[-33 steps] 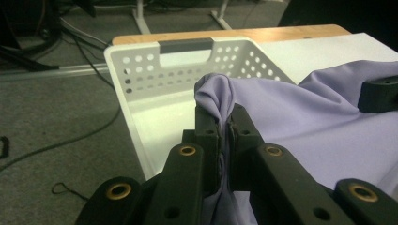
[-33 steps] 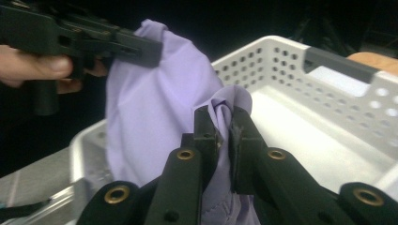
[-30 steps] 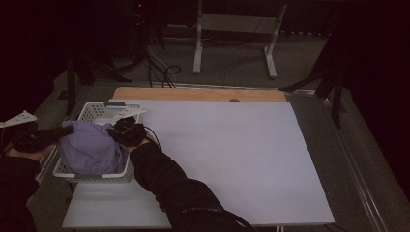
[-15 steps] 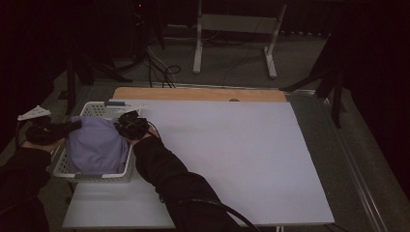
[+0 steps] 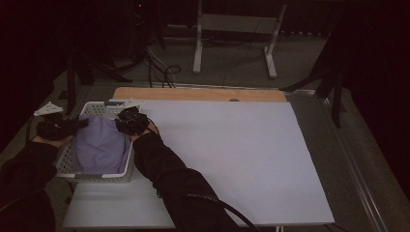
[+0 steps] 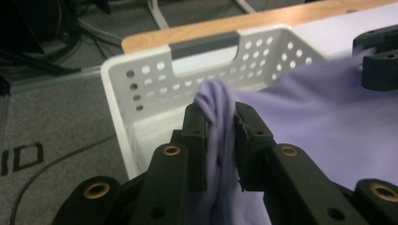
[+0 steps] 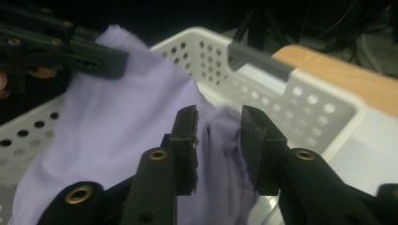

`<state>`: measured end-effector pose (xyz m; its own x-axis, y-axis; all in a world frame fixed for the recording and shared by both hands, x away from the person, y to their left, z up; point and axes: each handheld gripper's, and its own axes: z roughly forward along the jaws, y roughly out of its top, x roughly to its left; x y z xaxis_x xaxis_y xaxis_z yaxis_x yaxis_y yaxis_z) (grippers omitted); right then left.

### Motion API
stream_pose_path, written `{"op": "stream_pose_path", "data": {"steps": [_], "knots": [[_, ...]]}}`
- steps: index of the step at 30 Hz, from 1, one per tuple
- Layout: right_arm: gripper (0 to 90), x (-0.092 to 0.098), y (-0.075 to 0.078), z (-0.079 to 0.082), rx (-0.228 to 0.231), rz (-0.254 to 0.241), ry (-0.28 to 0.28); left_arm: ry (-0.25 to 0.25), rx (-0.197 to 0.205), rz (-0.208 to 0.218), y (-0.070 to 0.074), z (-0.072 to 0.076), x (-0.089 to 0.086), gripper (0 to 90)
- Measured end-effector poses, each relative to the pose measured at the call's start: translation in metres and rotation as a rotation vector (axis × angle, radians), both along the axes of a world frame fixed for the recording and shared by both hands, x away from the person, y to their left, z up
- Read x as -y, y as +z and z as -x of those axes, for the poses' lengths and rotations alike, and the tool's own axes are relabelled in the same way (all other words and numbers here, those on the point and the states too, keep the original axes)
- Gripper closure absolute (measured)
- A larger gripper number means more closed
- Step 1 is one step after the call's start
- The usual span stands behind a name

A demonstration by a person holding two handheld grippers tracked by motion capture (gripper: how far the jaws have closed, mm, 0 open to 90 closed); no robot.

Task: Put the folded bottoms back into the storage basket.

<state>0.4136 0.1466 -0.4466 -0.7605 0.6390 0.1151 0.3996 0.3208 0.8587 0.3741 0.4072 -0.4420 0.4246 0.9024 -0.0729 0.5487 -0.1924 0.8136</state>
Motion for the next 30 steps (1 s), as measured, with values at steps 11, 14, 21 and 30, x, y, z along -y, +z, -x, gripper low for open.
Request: {"op": "stream_pose_path", "data": {"steps": [11, 14, 21, 30], "knots": [[13.3, 0.011, 0.016, -0.005, -0.029, -0.103, 0.092, 0.028, -0.065, 0.015, 0.014, 0.009, 0.021, 8.5], [10.4, 0.015, 0.018, -0.005, -0.022, -0.102, 0.121, 0.004, -0.088, 0.027, 0.016, 0.013, 0.029, 0.4], [10.3, 0.032, 0.027, -0.008, -0.025, -0.079, 0.158, -0.048, -0.096, 0.014, 0.024, 0.023, 0.05, 0.2], [10.3, 0.059, 0.034, -0.008, 0.005, -0.076, 0.167, -0.084, -0.093, 0.016, 0.033, 0.03, 0.073, 0.2]]}}
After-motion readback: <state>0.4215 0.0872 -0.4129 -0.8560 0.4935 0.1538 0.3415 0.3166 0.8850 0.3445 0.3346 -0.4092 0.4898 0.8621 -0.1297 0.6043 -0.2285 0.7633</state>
